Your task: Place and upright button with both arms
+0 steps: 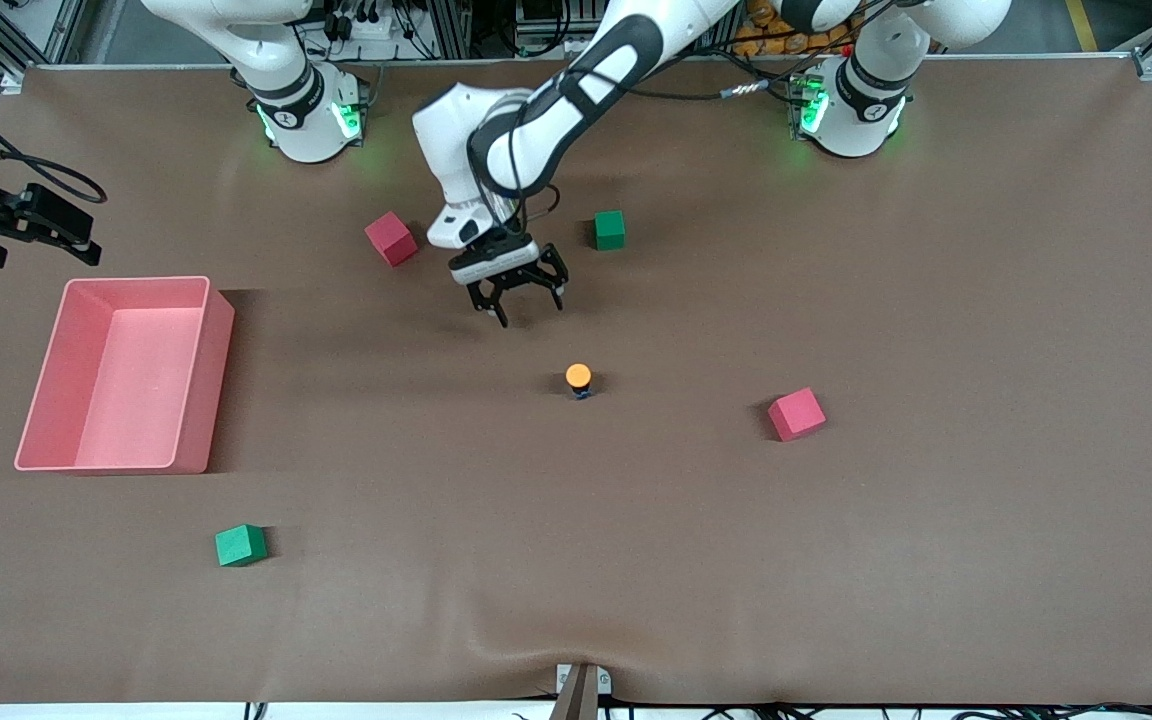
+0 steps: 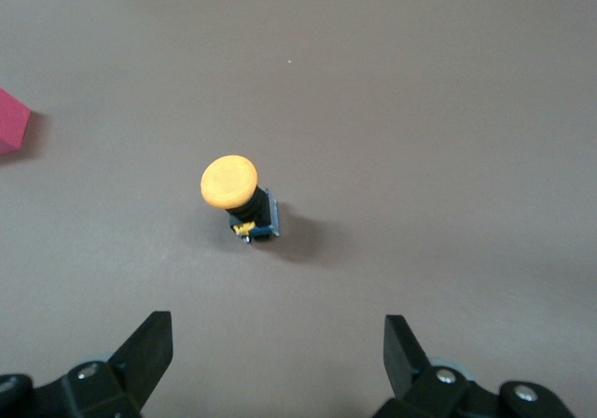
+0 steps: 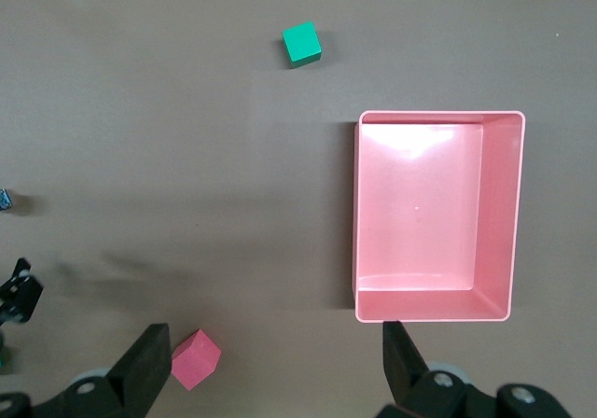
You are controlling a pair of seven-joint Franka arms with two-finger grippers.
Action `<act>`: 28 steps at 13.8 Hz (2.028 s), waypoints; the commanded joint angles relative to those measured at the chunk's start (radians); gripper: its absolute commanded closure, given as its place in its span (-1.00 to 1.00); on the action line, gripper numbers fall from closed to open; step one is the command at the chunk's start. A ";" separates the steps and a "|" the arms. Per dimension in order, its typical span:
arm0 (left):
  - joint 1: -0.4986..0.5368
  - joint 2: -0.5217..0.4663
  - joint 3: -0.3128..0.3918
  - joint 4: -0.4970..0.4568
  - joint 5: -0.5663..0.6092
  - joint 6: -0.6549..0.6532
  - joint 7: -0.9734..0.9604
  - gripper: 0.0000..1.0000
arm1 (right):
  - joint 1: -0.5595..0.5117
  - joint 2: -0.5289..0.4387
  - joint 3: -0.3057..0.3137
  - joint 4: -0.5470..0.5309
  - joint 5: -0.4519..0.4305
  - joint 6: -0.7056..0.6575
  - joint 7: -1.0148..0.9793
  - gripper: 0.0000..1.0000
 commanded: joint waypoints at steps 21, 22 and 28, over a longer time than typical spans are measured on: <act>0.968 -0.690 -0.007 -0.230 -0.669 -0.248 1.389 -1.00 | -0.018 0.011 0.011 0.023 -0.010 -0.008 -0.008 -1.00; 0.987 -0.724 -0.008 -0.267 -0.672 -0.246 1.411 -1.00 | -0.017 0.012 0.011 0.023 -0.010 -0.008 -0.008 -1.00; 0.981 -0.894 -0.008 -0.474 -0.672 -0.242 1.413 -1.00 | -0.015 0.012 0.011 0.023 -0.009 -0.008 -0.008 -1.00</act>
